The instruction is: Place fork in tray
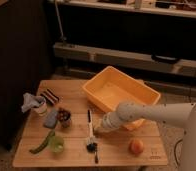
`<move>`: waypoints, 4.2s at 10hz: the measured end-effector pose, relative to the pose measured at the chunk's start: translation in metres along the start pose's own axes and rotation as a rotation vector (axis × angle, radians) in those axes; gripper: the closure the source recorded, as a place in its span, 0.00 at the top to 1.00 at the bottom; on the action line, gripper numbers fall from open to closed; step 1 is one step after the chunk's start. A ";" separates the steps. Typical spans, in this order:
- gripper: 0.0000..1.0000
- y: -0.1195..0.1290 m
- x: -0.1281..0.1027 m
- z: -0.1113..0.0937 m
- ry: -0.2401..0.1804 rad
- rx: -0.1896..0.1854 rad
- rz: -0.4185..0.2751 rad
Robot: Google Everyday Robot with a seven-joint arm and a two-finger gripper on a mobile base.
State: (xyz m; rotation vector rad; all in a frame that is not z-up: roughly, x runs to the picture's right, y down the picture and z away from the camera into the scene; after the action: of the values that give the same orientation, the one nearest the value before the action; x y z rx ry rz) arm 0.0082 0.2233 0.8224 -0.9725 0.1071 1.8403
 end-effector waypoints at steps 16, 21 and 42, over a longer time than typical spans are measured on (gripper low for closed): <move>0.08 0.068 -0.037 -0.066 -0.001 -0.033 -0.131; 0.08 0.088 -0.060 -0.092 -0.040 -0.019 -0.139; 0.08 0.177 -0.121 -0.230 -0.266 -0.059 -0.177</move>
State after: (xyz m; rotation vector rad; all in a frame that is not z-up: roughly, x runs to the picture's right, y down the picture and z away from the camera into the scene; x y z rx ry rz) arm 0.0166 -0.0609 0.6881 -0.7439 -0.1906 1.7981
